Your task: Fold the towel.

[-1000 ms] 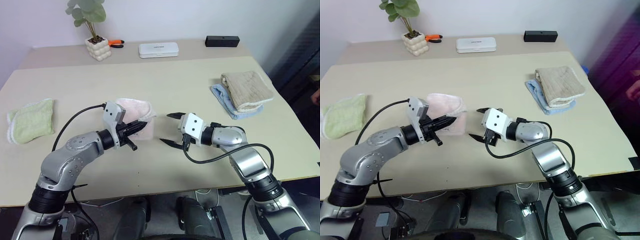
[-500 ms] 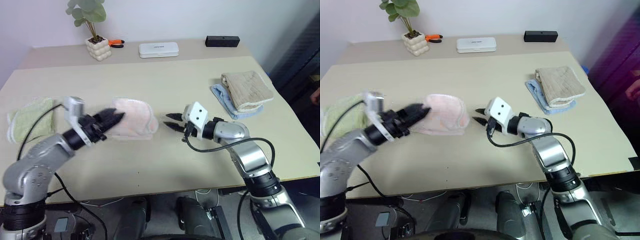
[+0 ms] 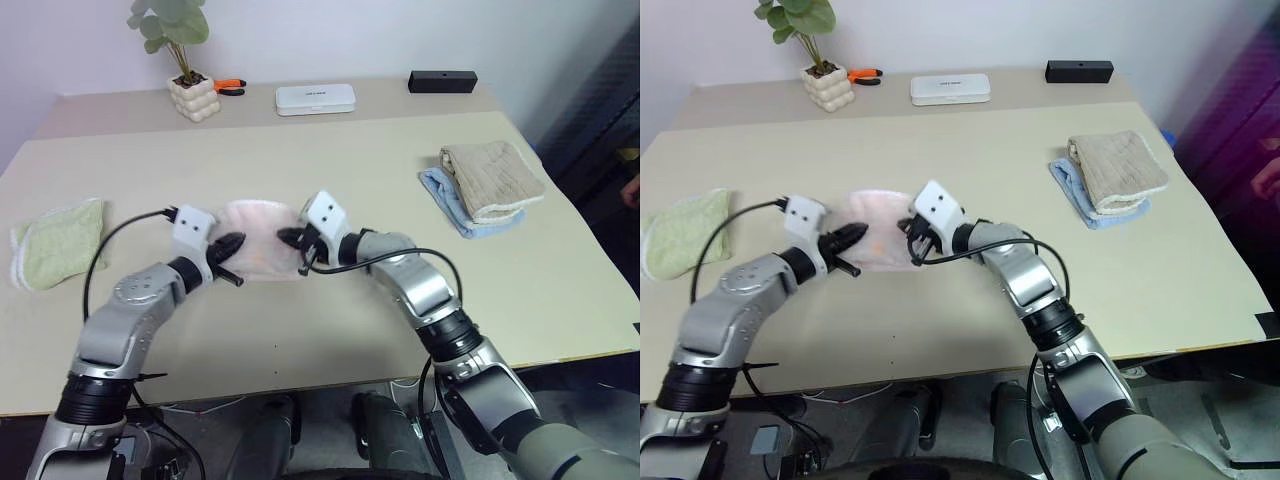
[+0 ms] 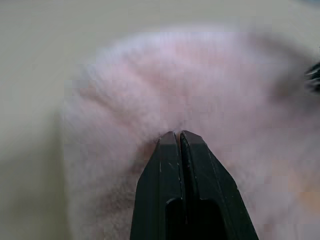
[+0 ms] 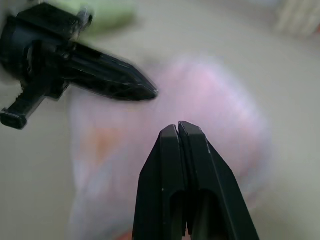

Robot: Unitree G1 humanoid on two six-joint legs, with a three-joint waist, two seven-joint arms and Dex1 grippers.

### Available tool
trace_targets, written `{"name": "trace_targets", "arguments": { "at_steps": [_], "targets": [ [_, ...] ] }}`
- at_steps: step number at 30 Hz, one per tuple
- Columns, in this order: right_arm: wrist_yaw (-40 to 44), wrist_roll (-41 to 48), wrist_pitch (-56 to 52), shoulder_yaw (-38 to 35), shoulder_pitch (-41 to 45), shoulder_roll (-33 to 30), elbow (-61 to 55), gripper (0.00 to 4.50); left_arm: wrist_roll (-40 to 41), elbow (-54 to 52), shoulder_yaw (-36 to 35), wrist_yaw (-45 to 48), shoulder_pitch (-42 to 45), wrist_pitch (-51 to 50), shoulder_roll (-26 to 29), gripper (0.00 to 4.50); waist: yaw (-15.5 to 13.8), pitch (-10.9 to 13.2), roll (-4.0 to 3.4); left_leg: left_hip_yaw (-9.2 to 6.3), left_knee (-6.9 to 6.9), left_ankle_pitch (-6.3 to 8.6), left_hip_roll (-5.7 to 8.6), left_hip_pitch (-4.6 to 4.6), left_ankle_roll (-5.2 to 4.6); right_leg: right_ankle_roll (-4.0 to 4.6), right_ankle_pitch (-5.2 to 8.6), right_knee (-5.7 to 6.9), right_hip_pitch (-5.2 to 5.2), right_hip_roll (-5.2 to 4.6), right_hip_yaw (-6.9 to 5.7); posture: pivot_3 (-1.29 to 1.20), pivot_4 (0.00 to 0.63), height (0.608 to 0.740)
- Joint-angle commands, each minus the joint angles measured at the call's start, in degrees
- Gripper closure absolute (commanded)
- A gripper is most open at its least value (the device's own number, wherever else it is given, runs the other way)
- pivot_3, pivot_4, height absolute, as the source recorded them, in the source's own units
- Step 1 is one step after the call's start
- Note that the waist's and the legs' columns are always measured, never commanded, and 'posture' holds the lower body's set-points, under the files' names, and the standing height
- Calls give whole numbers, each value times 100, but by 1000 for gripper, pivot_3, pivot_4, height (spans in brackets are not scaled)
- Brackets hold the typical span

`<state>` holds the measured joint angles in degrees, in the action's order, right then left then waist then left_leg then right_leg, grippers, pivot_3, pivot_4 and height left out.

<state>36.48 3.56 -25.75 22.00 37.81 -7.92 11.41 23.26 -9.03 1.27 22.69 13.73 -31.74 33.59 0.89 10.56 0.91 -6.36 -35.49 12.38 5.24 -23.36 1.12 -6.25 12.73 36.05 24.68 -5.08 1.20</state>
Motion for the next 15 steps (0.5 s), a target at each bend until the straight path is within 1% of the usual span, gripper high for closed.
{"name": "trace_targets", "arguments": {
  "at_steps": [1, 4, 5, 7, 8, 10, 12, 13, 15],
  "targets": [
    [-251, -273, 66, 60, -103, 72, 200, 4500, -395, 237, -21, 26, -69, 373, -99, 4416, -2, 0, 0, -1, 1, 0, 0, 0, 1, 0, 0, 0, 1, 0, 0, 0, 150, 733],
    [-272, -228, 138, -114, -225, 8, -68, 4500, -337, 70, -243, 107, -208, 498, -199, 4416, 0, -3, -1, -1, 1, 0, 0, 2, 1, -1, -1, 1, -1, -1, 0, 0, 150, 733],
    [-201, -102, 139, -255, -261, -46, -287, 4500, -172, -66, -495, 72, -262, 545, -287, 4416, 1, -2, -1, -1, 1, 0, 0, 2, 1, -1, -1, 1, -1, -1, 0, 0, 150, 733],
    [25, 52, 193, -425, -325, -258, -743, 3997, 487, -319, -1209, -99, -284, 286, -528, 4500, -2, -1, -1, -2, 1, 0, -1, 1, 1, -1, -1, 1, 0, -1, 0, 0, 150, 733],
    [164, 54, 289, -438, -371, -435, -986, 3665, 795, -411, -1598, -243, -285, 132, -624, 4235, -8, 0, 0, -4, 1, 0, -1, -1, 1, -1, -1, 1, 0, -1, -2, 0, 150, 733],
    [501, 71, 487, -439, -530, -860, -1541, 2759, 1222, -536, -2241, -497, -366, -246, -651, 3678, -6, 0, 1, -7, -4, 0, -2, -3, 1, -2, -1, 1, 0, -1, -5, 0, 150, 733],
    [728, 154, 559, -443, -659, -1126, -1909, 1793, 1471, -609, -2560, -644, -446, -540, -644, 2755, 8, -1, 1, -7, -4, 2, -2, -2, 2, -3, 0, 1, -1, -1, -6, 0, 150, 733],
    [795, 189, 571, -445, -702, -1201, -2018, 1267, 1559, -630, -2652, -688, -466, -659, -653, 2219, 11, -1, 1, -6, -4, 4, -4, 1, 5, -3, 1, 0, -3, 0, -6, 0, 150, 733],
    [945, 235, 580, -443, -838, -1366, -2305, 325, 1963, -574, -2883, -863, -498, -1194, -724, 1302, 2, -1, 1, -6, -4, 4, -5, 3, 5, -3, 1, 1, -5, 2, -7, 0, 150, 733]
  ]
}}
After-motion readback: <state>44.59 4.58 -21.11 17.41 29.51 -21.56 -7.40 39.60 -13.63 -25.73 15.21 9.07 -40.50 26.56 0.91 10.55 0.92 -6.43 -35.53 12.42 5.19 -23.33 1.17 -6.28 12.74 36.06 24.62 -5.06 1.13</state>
